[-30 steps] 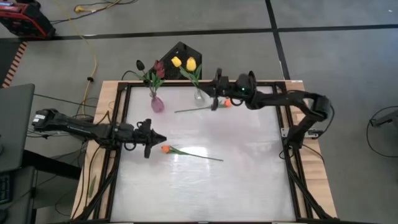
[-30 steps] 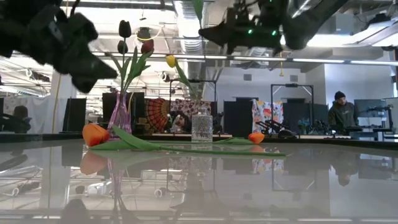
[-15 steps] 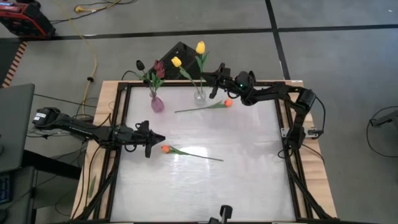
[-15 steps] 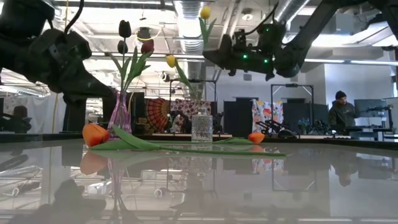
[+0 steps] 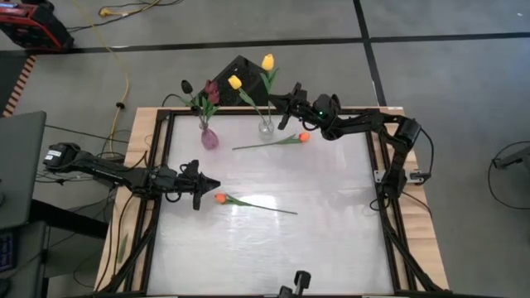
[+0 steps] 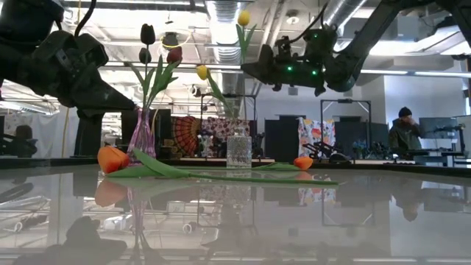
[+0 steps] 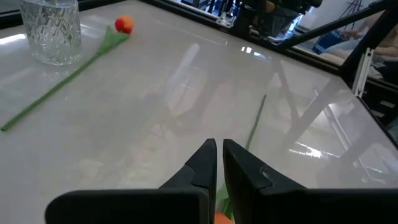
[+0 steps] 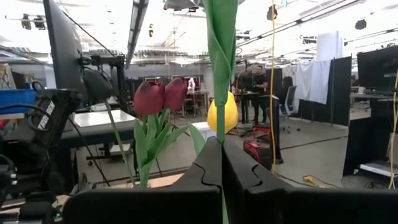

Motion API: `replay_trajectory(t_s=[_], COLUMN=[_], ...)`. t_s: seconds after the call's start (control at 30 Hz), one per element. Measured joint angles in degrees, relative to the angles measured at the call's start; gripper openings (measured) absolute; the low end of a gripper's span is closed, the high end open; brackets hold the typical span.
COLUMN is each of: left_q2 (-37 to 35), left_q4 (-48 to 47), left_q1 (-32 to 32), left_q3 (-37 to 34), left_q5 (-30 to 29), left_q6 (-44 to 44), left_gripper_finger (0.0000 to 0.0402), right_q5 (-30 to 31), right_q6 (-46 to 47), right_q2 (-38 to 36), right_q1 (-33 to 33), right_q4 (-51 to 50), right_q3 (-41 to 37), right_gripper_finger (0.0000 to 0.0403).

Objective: Sort flowers into vase by color
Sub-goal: Put the yellow flower into the transparent vase

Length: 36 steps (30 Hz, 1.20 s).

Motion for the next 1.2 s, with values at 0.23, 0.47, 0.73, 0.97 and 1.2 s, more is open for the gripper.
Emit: replay_trajectory(t_s=[0.23, 0.47, 0.73, 0.97, 1.2], left_q2=[0.00, 0.00, 0.00, 0.00, 0.00], left_q4=[-0.05, -0.11, -0.68, -0.64, -0.57], left_q1=[0.02, 0.02, 0.02, 0.02, 0.02], left_q3=[0.00, -0.04, -0.09, -0.11, -0.13], left_q5=[-0.11, 0.02, -0.11, -0.02, 0.58], left_q6=[-0.03, -0.51, -0.01, -0.07, -0.74], left_gripper_finger=[0.0016, 0.0016, 0.0016, 0.0016, 0.0016], right_q5=[0.47, 1.26, 1.03, 1.18, 1.31], right_q6=[1.76, 2.46, 3.96, 2.61, 1.98], right_q2=[2.86, 5.41, 4.81, 4.81, 4.76], right_q1=[0.32, -0.47, -0.15, 0.85, 0.68], right_q4=[2.36, 4.62, 7.13, 3.11, 1.31], right_q3=[0.22, 0.70, 1.33, 2.47, 2.54], right_gripper_finger=[0.0019, 0.0019, 0.0022, 0.0024, 0.0028])
